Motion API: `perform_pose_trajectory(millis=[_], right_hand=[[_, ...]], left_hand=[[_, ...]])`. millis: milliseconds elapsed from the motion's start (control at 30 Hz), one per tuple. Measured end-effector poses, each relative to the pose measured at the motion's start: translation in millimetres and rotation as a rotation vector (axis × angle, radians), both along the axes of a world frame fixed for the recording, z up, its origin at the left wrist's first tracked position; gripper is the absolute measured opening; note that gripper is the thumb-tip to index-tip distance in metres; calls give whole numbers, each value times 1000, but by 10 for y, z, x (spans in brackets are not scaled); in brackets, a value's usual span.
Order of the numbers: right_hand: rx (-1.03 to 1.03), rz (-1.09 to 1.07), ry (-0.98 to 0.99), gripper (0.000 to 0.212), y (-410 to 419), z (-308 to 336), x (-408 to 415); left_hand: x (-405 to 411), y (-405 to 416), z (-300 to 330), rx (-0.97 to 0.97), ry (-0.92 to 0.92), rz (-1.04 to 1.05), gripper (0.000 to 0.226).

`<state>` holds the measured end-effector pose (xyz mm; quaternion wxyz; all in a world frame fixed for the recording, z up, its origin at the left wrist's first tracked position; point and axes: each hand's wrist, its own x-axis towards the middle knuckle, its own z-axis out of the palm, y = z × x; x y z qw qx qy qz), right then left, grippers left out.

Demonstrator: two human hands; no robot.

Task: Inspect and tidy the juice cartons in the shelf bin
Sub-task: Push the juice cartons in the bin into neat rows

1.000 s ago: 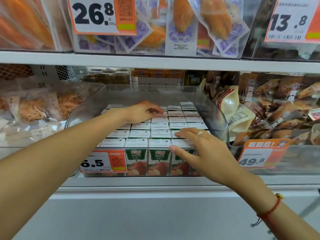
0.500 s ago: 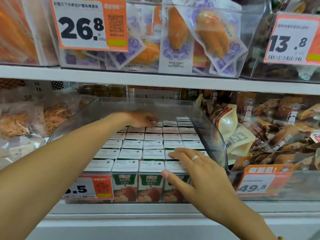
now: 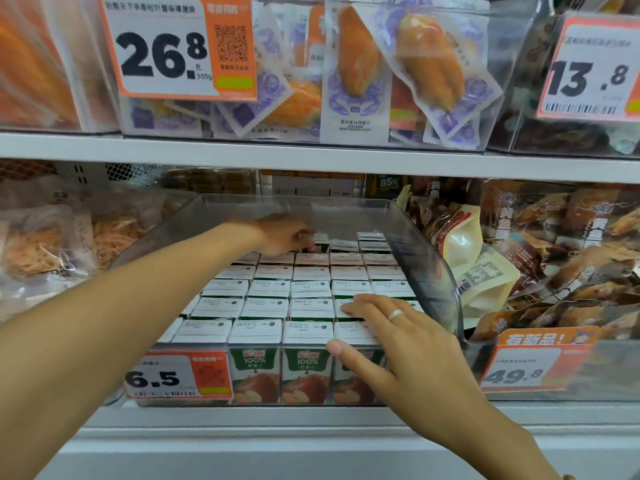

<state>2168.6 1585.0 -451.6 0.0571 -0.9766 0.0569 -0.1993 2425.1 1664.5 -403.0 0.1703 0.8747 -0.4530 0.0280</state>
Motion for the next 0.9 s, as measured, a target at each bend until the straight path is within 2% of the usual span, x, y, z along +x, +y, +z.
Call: perform_pose_trajectory(millis=[200,400,567,667,733,833,900], right_hand=[[-47,-13,15,83,5,15,3],[-60,-14,28,78,-5,25,-12],[-5,0,123,68,8,132,-24],[200,17,152,54,120,257,-29],[490,75,95,52,308,330,-84],[893,196,103,62,668,415,-213],[965,238,89,54,845,433,-265]], left_hand=[[-76,184,4,-302,-71,8,41],[-679,598,-27,-651,-60,18,35],[-1380,1073,41,-886,282,35,30],[-1769,1363,38,-1021,418,88,22],[-1965,1514,26,-1070,509,127,19],[-2184,1661,-44,-1074,669,149,13],[-2280,1730,-112,-1055,710,170,17]])
